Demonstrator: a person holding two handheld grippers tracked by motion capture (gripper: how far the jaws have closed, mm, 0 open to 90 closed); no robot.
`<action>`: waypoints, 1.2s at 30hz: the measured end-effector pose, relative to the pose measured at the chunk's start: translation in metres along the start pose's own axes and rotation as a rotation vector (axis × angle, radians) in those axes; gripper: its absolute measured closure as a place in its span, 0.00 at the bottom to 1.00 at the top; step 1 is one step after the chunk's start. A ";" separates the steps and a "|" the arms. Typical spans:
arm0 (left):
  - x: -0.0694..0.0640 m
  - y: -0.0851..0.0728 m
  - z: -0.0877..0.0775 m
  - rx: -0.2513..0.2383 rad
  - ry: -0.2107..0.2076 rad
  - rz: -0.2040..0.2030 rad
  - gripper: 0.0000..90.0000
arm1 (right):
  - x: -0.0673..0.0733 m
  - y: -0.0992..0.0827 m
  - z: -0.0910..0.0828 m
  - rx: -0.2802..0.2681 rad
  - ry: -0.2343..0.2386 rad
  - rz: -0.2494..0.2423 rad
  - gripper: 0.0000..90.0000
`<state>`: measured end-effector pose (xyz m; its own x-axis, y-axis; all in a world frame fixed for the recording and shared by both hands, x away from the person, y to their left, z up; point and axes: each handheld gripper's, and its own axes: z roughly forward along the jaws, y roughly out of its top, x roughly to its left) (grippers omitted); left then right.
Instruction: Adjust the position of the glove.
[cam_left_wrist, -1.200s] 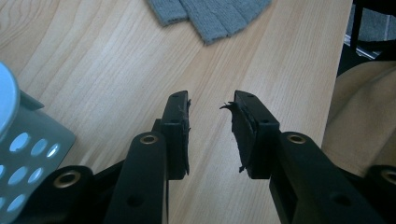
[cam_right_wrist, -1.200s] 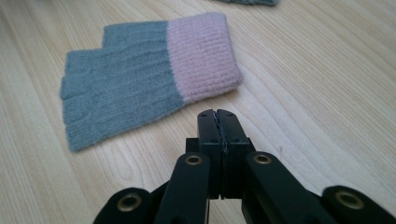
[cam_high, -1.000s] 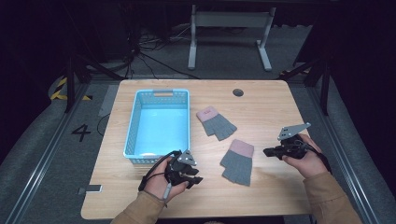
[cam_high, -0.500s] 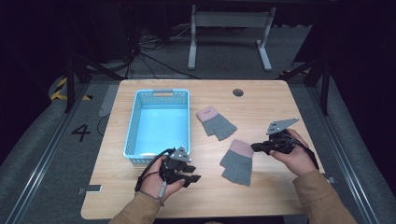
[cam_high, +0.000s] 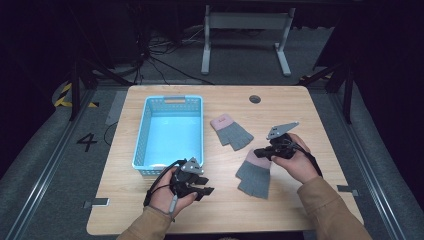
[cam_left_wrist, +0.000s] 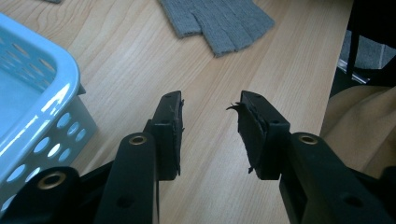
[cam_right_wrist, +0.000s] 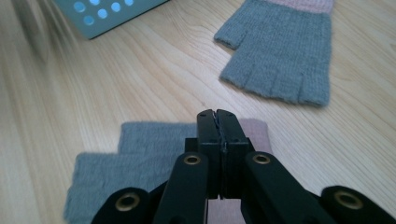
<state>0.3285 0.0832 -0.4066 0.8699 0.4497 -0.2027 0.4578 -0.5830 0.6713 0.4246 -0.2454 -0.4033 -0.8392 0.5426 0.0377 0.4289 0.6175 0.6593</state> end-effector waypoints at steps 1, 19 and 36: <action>0.000 0.000 0.000 -0.001 0.000 -0.002 0.68 | -0.001 0.002 0.004 0.001 0.000 -0.001 1.00; 0.002 -0.001 0.000 0.001 0.004 0.000 0.67 | -0.014 0.018 0.047 0.087 -0.064 -0.035 1.00; 0.002 0.000 0.001 0.008 0.004 0.002 0.65 | -0.016 0.011 0.043 0.128 -0.067 -0.021 1.00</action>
<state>0.3303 0.0828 -0.4078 0.8699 0.4513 -0.1989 0.4579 -0.5894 0.6655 0.4576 -0.2231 -0.4294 -0.8262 0.5627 -0.0280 0.4542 0.6946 0.5579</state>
